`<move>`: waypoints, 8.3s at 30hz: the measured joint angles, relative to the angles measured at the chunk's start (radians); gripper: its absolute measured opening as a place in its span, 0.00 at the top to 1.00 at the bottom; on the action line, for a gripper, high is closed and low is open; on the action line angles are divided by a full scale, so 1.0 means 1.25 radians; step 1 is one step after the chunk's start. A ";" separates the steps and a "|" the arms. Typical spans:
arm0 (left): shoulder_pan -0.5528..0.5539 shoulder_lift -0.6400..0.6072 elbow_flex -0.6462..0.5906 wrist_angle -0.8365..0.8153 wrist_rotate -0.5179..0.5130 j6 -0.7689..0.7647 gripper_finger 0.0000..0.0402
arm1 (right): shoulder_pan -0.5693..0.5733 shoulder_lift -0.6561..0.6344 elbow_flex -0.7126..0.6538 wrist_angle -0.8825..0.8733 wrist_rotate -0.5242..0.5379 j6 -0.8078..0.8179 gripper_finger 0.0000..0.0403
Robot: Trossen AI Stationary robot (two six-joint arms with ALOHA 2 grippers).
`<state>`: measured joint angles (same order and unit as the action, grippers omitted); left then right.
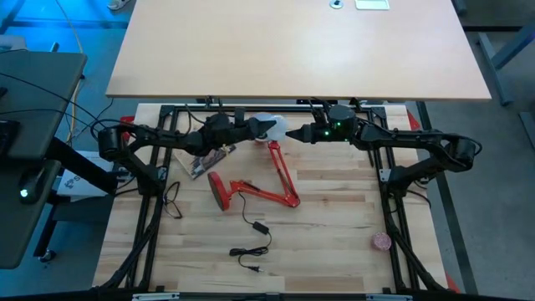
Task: Screw lightbulb
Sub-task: Insert the lightbulb into the red lamp
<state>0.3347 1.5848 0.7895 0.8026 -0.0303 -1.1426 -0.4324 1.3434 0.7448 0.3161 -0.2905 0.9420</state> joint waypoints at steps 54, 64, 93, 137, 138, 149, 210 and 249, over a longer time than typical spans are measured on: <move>-0.264 0.211 0.348 -0.948 -0.071 0.595 1.00 | -0.115 -0.166 0.135 -0.225 -0.140 -0.182 1.00; -0.268 0.283 0.415 -0.918 -0.012 0.518 1.00 | -0.115 -0.165 0.282 -0.411 -0.131 -0.276 1.00; -0.376 0.329 0.413 -0.959 -0.050 0.481 1.00 | -0.049 -0.176 0.351 -0.504 -0.111 -0.248 1.00; -0.534 0.240 0.412 -1.006 -0.097 0.088 1.00 | 0.047 -0.186 0.351 -0.458 -0.142 -0.293 1.00; -0.532 0.229 0.412 -1.017 -0.106 0.094 1.00 | 0.047 -0.186 0.351 -0.457 -0.142 -0.294 1.00; -0.514 0.016 0.412 -1.144 -0.286 0.111 1.00 | 0.048 -0.186 0.351 -0.485 -0.174 -0.362 0.94; -0.342 -0.128 -0.061 -0.378 -0.161 -0.147 0.32 | 0.253 -0.243 -0.201 -0.050 0.025 0.213 0.20; -0.341 0.032 -0.001 -0.235 -0.128 -0.131 0.32 | 0.252 -0.121 -0.201 0.050 0.036 0.252 0.31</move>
<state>-0.0909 1.6244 0.7879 0.5087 -0.1906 -1.3062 -0.1169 1.1927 0.4942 0.3782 -0.2455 1.2572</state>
